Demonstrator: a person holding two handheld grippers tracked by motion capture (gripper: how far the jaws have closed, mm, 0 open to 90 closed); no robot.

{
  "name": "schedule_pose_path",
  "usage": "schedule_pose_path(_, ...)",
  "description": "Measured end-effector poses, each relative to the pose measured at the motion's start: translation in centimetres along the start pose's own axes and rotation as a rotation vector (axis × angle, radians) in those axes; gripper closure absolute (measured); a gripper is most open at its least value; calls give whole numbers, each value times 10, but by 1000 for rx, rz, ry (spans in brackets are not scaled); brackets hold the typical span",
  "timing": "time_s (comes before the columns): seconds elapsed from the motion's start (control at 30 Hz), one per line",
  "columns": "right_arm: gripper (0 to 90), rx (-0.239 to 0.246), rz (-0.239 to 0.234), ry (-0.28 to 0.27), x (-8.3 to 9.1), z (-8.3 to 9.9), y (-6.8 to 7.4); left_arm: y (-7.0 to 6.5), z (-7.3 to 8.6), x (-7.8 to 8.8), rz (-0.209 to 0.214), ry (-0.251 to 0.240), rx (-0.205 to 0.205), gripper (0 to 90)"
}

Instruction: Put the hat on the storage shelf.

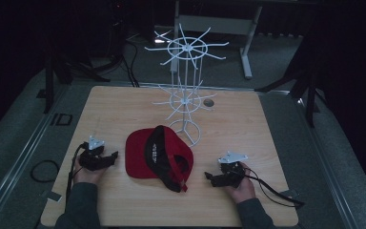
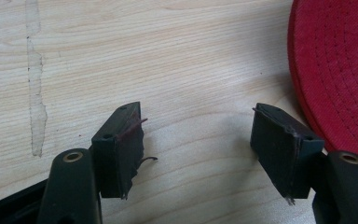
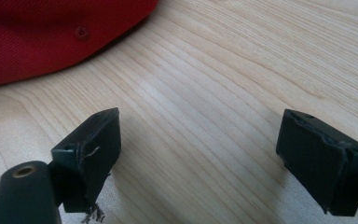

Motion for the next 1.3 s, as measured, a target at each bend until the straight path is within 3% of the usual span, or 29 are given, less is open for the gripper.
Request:
schedule_pose_path(0.17,136,0,0,0,0,0,0,0,-1,0,0,6,0,349)
schedule_pose_path(0.23,136,0,0,0,0,0,0,0,-2,2,7,19,-7,396)
schedule_pose_path(0.33,136,0,0,0,0,0,0,1,-6,3,24,36,-9,625)
schedule_pose_path(0.43,136,0,-1,0,0,0,0,0,-15,8,41,9,-23,642)
schedule_pose_path(0.5,136,0,-1,0,0,0,0,0,-23,13,65,-27,-12,635)
schedule_pose_path(0.6,136,0,0,0,0,0,0,0,-38,20,98,-76,-31,601)
schedule_pose_path(0.77,136,-1,-1,1,0,0,0,0,-67,22,141,-91,-79,521)
schedule_pose_path(0.93,136,-2,0,2,0,0,0,-7,-94,14,200,-104,-134,457)
schedule_pose_path(1.07,136,-1,0,2,0,0,0,-11,-104,8,221,-107,-146,446)
schedule_pose_path(1.3,136,-1,0,2,0,0,0,-27,-122,-8,249,-95,-222,340)
Point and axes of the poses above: each handheld gripper's, and its own axes: x roughly backward along the jaws, z roughly out of its underside, y roughly to its left, the point moved 1 cm from there along -x, roughly forward along the jaws, and after that the axes turned 13 degrees about -x, right-handed, at the moved point
